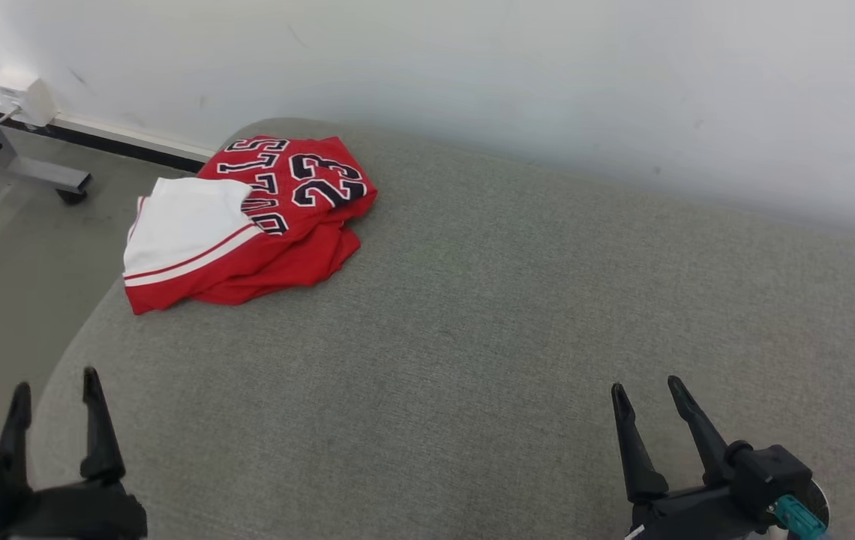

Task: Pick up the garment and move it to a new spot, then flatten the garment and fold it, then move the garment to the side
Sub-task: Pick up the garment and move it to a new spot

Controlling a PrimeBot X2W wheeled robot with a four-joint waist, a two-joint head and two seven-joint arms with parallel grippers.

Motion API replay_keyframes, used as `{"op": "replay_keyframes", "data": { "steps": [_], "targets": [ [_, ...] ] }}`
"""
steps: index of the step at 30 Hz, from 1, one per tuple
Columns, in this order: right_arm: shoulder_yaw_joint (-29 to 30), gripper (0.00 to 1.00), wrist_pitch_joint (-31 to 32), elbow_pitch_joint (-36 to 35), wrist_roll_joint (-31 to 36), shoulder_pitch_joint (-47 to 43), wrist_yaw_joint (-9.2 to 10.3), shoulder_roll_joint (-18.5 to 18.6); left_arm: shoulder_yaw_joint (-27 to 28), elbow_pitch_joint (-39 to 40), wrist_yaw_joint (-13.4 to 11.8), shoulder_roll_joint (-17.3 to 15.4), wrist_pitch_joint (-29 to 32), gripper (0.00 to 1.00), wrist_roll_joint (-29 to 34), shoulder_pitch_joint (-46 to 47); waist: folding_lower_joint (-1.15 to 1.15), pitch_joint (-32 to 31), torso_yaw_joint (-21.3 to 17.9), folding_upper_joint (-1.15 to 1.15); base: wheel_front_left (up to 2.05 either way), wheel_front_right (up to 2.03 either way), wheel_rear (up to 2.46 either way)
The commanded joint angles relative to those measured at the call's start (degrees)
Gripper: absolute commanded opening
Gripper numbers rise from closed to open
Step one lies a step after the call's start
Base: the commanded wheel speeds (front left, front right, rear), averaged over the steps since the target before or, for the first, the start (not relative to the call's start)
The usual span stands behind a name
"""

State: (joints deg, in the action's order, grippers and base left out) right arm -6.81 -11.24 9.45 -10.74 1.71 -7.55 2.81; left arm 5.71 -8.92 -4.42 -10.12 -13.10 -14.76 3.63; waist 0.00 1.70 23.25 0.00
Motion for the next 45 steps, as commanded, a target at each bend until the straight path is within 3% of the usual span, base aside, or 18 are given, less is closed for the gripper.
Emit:
{"op": "replay_keyframes", "data": {
  "steps": [1, 9, 17, 24, 35, 40, 45],
  "targets": [
    [0.3, 1.00, 0.3, -0.4, 0.7, 0.8, 0.12, 0.1, 0.3, 0.3, 0.4, -0.7, 0.2, 1.00, -1.1, 2.3, 0.00, 1.7, -2.2, 0.00, 0.00, 0.00, 0.00],
    [2.5, 1.00, 2.2, -3.3, 4.1, 3.8, 0.12, 0.2, 2.5, -1.6, 2.3, -4.4, 1.5, 1.00, -4.3, 14.9, 0.00, 8.8, -8.8, 0.00, 0.00, 0.00, 0.00],
    [4.0, 1.00, 3.5, -7.2, 6.7, 8.0, 0.12, 2.4, 5.4, -7.4, 4.2, -11.3, 2.9, 1.00, -7.0, 30.7, 0.00, 17.6, -16.6, 0.00, 0.00, 0.00, 0.00],
    [5.5, 1.00, 3.7, -9.2, 7.1, 9.6, 0.12, 3.0, 5.1, -14.8, 5.6, -15.2, 5.8, 1.00, -7.7, 38.5, 0.00, 21.5, -19.8, 0.00, 0.00, 0.00, 0.00],
    [5.7, 1.00, 3.6, -9.4, 7.3, 10.9, 0.12, 3.0, 2.5, -32.7, 8.0, -20.2, 19.8, 1.00, -8.8, 44.9, 0.00, 23.2, -22.8, 0.00, 0.00, 0.00, 0.00],
    [5.6, 1.00, 3.4, -9.4, 7.0, 11.2, 0.12, 3.1, 1.2, -40.7, 8.8, -20.9, 25.0, 1.00, -9.3, 45.2, 0.00, 23.2, -23.4, 0.00, 0.00, 0.00, 0.00],
    [5.4, 1.00, 3.2, -9.0, 7.0, 11.3, 0.12, 2.9, 0.2, -46.4, 9.4, -20.5, 25.0, 1.00, -9.4, 45.1, 0.00, 23.1, -23.8, 0.00, 0.00, 0.00, 0.00]
  ]
}}
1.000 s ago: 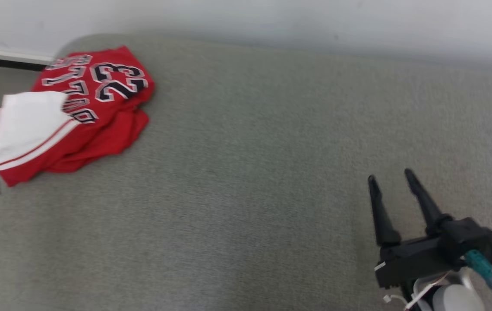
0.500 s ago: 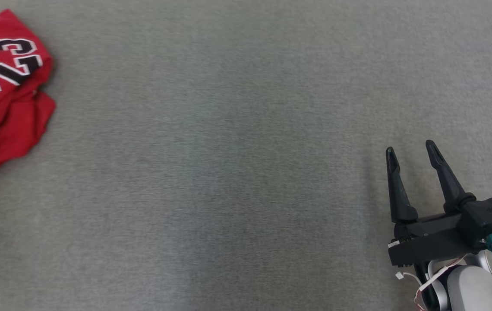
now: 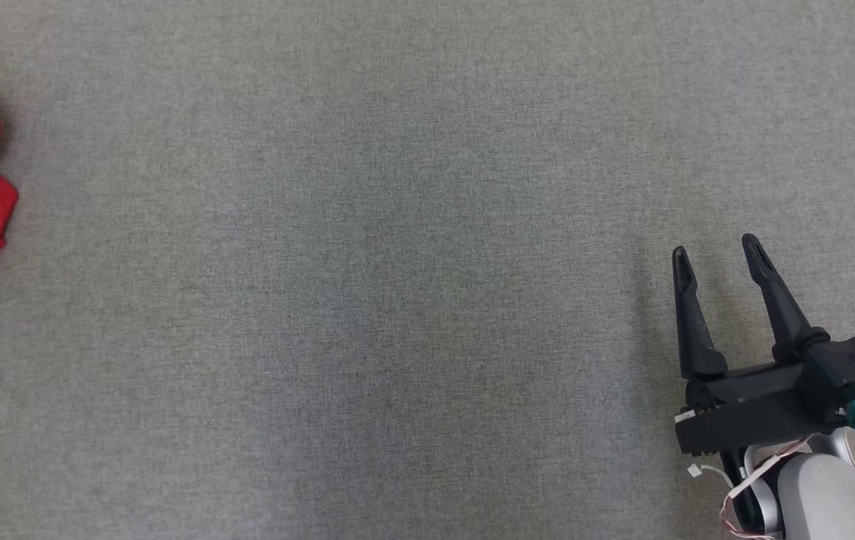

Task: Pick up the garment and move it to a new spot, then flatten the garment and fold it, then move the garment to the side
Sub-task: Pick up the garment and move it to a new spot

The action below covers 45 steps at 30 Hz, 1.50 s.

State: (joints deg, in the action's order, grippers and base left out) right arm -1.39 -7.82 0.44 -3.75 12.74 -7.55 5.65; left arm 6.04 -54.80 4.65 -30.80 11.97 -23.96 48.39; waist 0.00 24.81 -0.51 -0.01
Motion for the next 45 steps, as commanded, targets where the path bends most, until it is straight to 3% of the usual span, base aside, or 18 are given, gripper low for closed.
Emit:
{"op": "replay_keyframes", "data": {
  "steps": [1, 2, 3, 4, 16, 23, 28, 35, 40, 45],
  "targets": [
    [-0.1, 1.00, -0.2, 0.1, 0.0, 0.3, 0.12, 0.0, -0.3, -1.5, 0.4, 0.3, -0.2, 1.00, -0.3, 0.3, 0.00, -0.1, 0.0, 0.01, 0.00, 0.00, 0.00],
    [-0.1, 1.00, -0.3, 0.2, 0.0, 0.2, 0.12, 0.0, -0.5, -2.2, 0.6, 0.2, -0.4, 0.46, -0.2, 0.5, 0.00, -0.2, 0.0, 0.01, 0.00, 0.00, 0.00],
    [0.0, 1.00, -0.3, 0.2, 0.0, 0.2, 0.12, 0.0, -0.8, -2.4, 0.7, 0.0, -1.6, 0.16, 0.2, 0.9, 0.00, -0.3, 0.1, 0.01, 0.00, 0.00, 0.00],
    [0.0, 1.00, -0.3, 0.3, 0.1, 0.1, 0.12, -0.1, -1.0, -2.7, 0.8, -0.2, -2.9, 0.00, 0.5, 1.3, 0.00, -0.5, 0.2, 0.01, 0.00, 0.00, 0.00],
    [-0.8, 1.00, -1.5, 3.0, -0.9, -0.9, 0.12, -1.0, -3.6, -2.7, 1.6, -2.3, -17.2, 0.00, 3.0, 7.1, 0.00, -5.4, 1.6, 0.01, 0.00, 0.00, 0.00],
    [-1.2, 1.00, -3.2, 5.8, -2.0, -1.3, 0.12, -1.8, -6.4, 2.3, 1.7, -3.1, -21.1, 0.00, 5.7, 12.5, 0.00, -9.0, 0.9, 0.01, 0.00, 0.00, 0.00],
    [-1.7, 1.00, -4.7, 8.3, -3.0, -1.9, 0.12, -2.4, -10.2, 9.7, 1.9, -1.8, -19.9, 0.00, 7.9, 17.7, 0.00, -11.5, -1.4, 0.01, 0.00, 0.00, 0.00],
    [-2.5, 1.00, -6.3, 11.0, -4.6, -2.4, 0.12, -2.8, -15.7, 22.2, 2.2, 1.7, -14.1, 0.00, 9.1, 22.2, 0.00, -13.4, -7.3, 0.01, 0.00, 0.00, 0.00],
    [-3.1, 1.00, -7.0, 12.4, -6.5, -2.5, 0.12, -2.8, -19.0, 29.1, 2.3, 6.4, -10.4, 0.00, 8.0, 23.7, 0.00, -14.0, -12.2, 0.01, 0.00, 0.00, 0.00],
    [-2.9, 1.00, -7.4, 13.3, -8.0, -2.7, 0.12, -2.8, -22.7, 33.0, 1.2, 13.0, -8.5, 0.00, 7.3, 21.7, 0.00, -14.0, -16.6, 0.01, 0.00, 0.00, 0.00]
  ]
}}
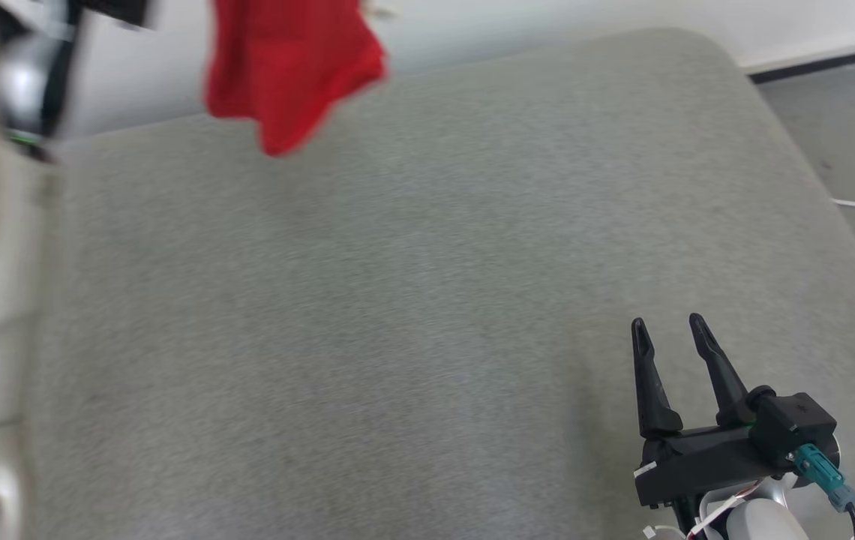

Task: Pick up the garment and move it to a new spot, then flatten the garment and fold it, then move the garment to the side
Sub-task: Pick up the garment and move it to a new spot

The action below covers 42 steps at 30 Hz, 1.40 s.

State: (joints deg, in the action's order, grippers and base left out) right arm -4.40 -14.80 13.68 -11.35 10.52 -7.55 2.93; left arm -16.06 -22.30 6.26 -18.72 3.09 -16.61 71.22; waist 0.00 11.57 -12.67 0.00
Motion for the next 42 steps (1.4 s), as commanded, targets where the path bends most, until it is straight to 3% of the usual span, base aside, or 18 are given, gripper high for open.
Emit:
{"op": "replay_keyframes", "data": {
  "steps": [1, 7, 11, 17, 28, 33, 34, 35, 42],
  "targets": [
    [0.1, 1.00, -0.4, 0.2, -0.6, -0.6, 0.12, -0.1, -1.2, 1.2, -0.6, 2.2, 0.5, 0.00, -0.3, -1.5, 0.00, -0.7, -5.2, 0.00, 0.00, 0.00, 0.00],
    [1.3, 1.00, -0.4, -0.2, -0.8, -0.7, 0.12, -0.1, -5.0, 2.6, -1.8, 9.1, 0.3, 0.00, -1.7, -5.5, 0.00, -0.1, -7.4, 0.00, 0.00, 0.00, 0.00],
    [2.2, 1.00, -0.5, -0.7, -0.2, -1.0, 0.12, -0.1, -6.7, 2.8, -2.9, 11.4, -0.9, 0.00, -2.7, -11.1, 0.00, -0.2, -6.7, 0.00, 0.00, 0.00, 0.00],
    [2.6, 1.00, -0.4, -0.7, 0.5, -0.9, 0.12, -0.1, -6.4, 3.1, -5.3, 11.9, -2.9, 0.00, -4.0, -19.5, 0.00, -0.1, -4.1, 0.00, 0.00, 0.00, 0.00],
    [2.7, 1.00, -0.4, 0.0, 1.9, -0.6, 0.12, 0.0, -3.1, 2.0, -10.4, 7.9, -8.9, 0.00, -7.0, -44.0, 0.00, -0.6, 0.8, 0.00, 0.00, 0.00, 0.00],
    [2.8, 1.00, -0.4, 0.5, 2.6, -1.3, 0.12, -0.1, -2.4, 2.7, -11.9, 8.3, -10.8, 0.02, -8.8, -52.4, 0.00, -1.3, 3.1, 0.00, 0.00, 0.00, 0.00],
    [2.8, 1.00, -0.4, 0.6, 2.6, -1.3, 0.12, 0.0, -2.4, 3.0, -12.2, 8.5, -11.3, 0.46, -8.8, -53.1, 0.00, -1.5, 3.5, 0.00, 0.00, 0.00, 0.00],
    [2.8, 1.00, -0.4, 0.8, 2.7, -1.3, 0.12, -0.1, -2.5, 3.3, -12.3, 8.8, -11.9, 1.00, -8.9, -53.7, 0.00, -1.7, 3.9, 0.00, 0.00, 0.00, 0.00],
    [2.3, 1.00, -0.4, 1.0, 3.3, -1.9, 0.12, 0.0, -1.1, 6.2, -12.2, 7.9, -16.5, 1.00, -8.3, -54.8, 0.00, -3.7, 5.9, 0.00, 0.00, 0.00, 0.00]
  ]
}}
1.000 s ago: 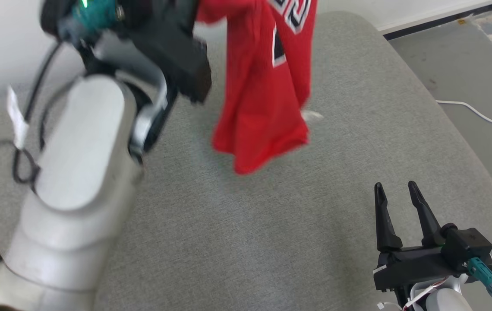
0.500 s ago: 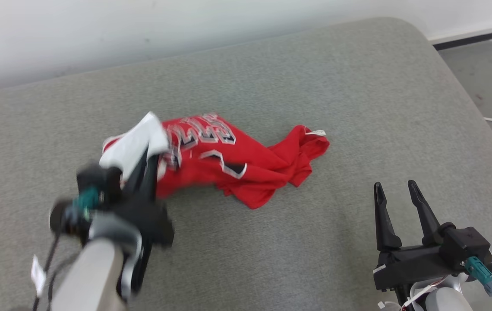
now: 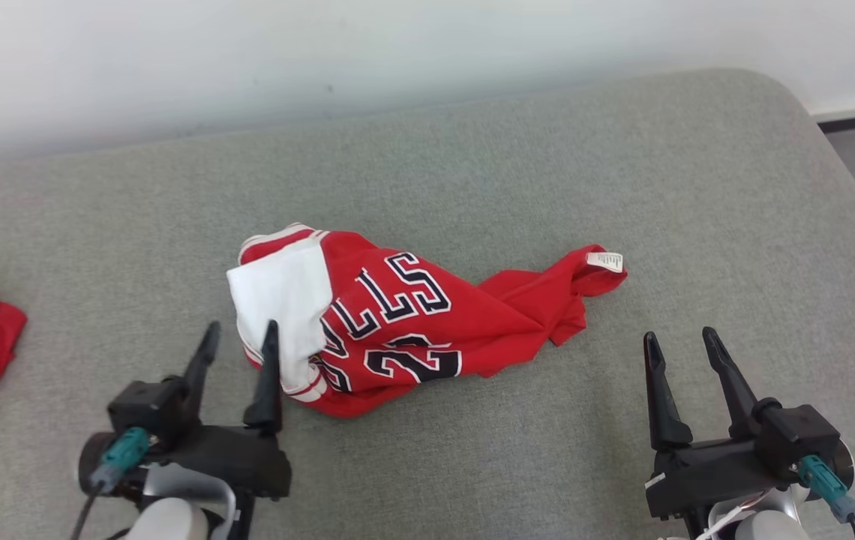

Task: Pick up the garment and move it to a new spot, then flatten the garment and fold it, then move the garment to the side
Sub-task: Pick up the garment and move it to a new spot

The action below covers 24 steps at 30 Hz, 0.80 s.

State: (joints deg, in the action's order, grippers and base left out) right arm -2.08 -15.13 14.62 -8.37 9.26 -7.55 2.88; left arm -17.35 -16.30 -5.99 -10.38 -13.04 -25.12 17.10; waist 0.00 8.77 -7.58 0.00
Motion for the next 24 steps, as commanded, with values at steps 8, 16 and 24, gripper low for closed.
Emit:
{"op": "replay_keyframes", "data": {
  "steps": [8, 16, 24],
  "targets": [
    [-0.3, 1.00, 0.3, -0.1, 0.6, -2.4, 0.12, 0.0, 5.9, 5.4, -1.4, -3.4, -2.1, 1.00, 2.7, -4.8, 0.00, -3.8, 1.7, 0.00, 0.00, 0.00, 0.00],
    [-0.6, 1.00, 1.3, -1.5, 0.7, -4.5, 0.12, 0.0, 12.5, 12.9, 1.1, -4.6, -2.1, 1.00, 5.7, -13.8, 0.00, -5.7, 2.6, 0.00, 0.00, 0.00, 0.00],
    [-1.1, 1.00, 1.9, -2.4, 0.2, -5.9, 0.12, 0.0, 17.0, 13.8, 5.8, -3.9, -2.1, 1.00, 6.8, -18.9, 0.00, -6.5, 3.7, 0.00, 0.00, 0.00, 0.00]
  ]
}}
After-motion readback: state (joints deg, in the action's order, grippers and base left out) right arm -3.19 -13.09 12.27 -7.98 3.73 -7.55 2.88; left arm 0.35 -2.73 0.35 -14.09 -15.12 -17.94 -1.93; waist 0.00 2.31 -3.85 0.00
